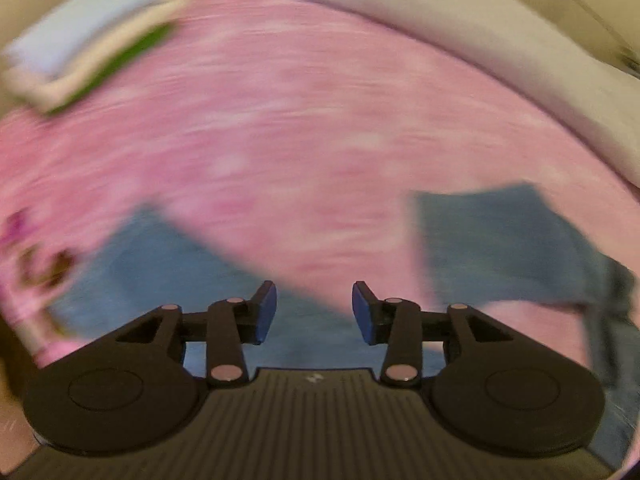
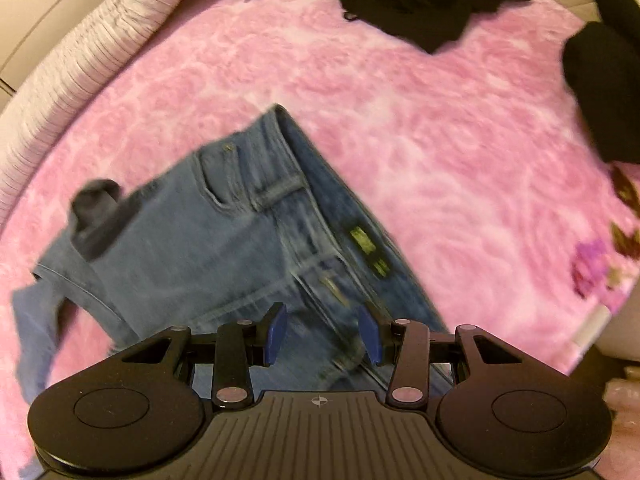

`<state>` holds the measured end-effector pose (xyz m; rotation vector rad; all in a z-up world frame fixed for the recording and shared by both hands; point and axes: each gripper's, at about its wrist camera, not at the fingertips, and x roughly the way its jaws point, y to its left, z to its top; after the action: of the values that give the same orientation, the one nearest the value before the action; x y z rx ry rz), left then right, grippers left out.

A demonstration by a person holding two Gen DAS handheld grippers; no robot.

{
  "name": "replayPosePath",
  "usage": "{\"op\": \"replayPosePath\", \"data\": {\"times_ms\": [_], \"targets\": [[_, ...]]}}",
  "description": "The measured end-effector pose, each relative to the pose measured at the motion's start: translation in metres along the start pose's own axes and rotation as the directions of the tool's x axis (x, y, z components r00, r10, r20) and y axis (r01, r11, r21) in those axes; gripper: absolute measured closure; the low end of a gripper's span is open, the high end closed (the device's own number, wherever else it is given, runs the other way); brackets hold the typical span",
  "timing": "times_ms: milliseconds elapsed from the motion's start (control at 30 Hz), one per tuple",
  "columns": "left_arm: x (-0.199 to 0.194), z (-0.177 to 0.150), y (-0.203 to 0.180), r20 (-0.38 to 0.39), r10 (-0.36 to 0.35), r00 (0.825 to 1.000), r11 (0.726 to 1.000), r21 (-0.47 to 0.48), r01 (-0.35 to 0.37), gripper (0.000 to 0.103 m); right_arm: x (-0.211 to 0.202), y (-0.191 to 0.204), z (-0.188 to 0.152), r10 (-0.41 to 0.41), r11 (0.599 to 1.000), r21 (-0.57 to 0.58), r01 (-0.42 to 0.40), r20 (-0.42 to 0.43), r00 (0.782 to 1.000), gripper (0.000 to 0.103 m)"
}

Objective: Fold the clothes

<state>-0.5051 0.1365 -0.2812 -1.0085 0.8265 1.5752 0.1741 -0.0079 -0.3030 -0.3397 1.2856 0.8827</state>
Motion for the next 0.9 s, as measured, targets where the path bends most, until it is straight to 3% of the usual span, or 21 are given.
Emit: {"op": "replayPosePath", "data": {"times_ms": [100, 233, 367, 467, 667, 733, 767, 800, 833, 900], "targets": [[0.014, 0.026, -0.051, -0.007, -0.129, 0.992, 0.985, 0.116, 0.129, 0.06, 0.008, 0.001, 0.021, 0.023, 0.999, -0.028, -0.024, -0.031, 0.999, 0.059], [0.034, 0.06, -0.115, -0.037, -0.28, 0.959, 0.922, 0.267, 0.28, 0.058, 0.02, -0.001, 0.05, 0.011, 1.0, -0.018, -0.011, -0.016, 1.0, 0.059], [0.072, 0.088, -0.157, -0.068, -0.329, 0.942, 0.85, 0.414, 0.326, 0.057, 0.028, 0.0, 0.067, 0.013, 0.998, 0.058, -0.015, 0.026, 1.0, 0.059], [0.097, 0.108, -0.182, -0.099, -0.351, 0.931, 0.787, 0.508, 0.351, 0.051, 0.034, 0.003, 0.073, 0.0, 0.995, 0.097, -0.003, 0.033, 0.999, 0.059], [0.147, 0.131, -0.211, -0.211, -0.388, 0.897, 0.69, 0.579, 0.434, 0.048, 0.046, 0.012, 0.08, -0.045, 0.988, 0.15, 0.04, 0.028, 0.999, 0.059], [0.163, 0.129, -0.221, -0.267, -0.385, 0.883, 0.661, 0.589, 0.466, 0.054, 0.048, 0.016, 0.081, -0.054, 0.987, 0.153, 0.05, 0.027, 0.998, 0.059], [0.166, 0.125, -0.224, -0.281, -0.381, 0.881, 0.639, 0.608, 0.47, 0.073, 0.049, 0.018, 0.081, -0.058, 0.987, 0.153, 0.053, 0.026, 0.998, 0.059], [0.166, 0.12, -0.228, -0.284, -0.371, 0.884, 0.613, 0.64, 0.463, 0.099, 0.05, 0.02, 0.082, -0.062, 0.986, 0.154, 0.057, 0.026, 0.998, 0.059], [0.162, 0.117, -0.23, -0.274, -0.366, 0.889, 0.59, 0.671, 0.45, 0.099, 0.05, 0.021, 0.081, -0.07, 0.985, 0.158, 0.066, 0.02, 0.997, 0.059], [0.138, 0.121, -0.23, -0.167, -0.384, 0.908, 0.568, 0.733, 0.374, 0.098, 0.051, 0.022, 0.081, -0.084, 0.982, 0.171, 0.081, 0.009, 0.996, 0.059]]}}
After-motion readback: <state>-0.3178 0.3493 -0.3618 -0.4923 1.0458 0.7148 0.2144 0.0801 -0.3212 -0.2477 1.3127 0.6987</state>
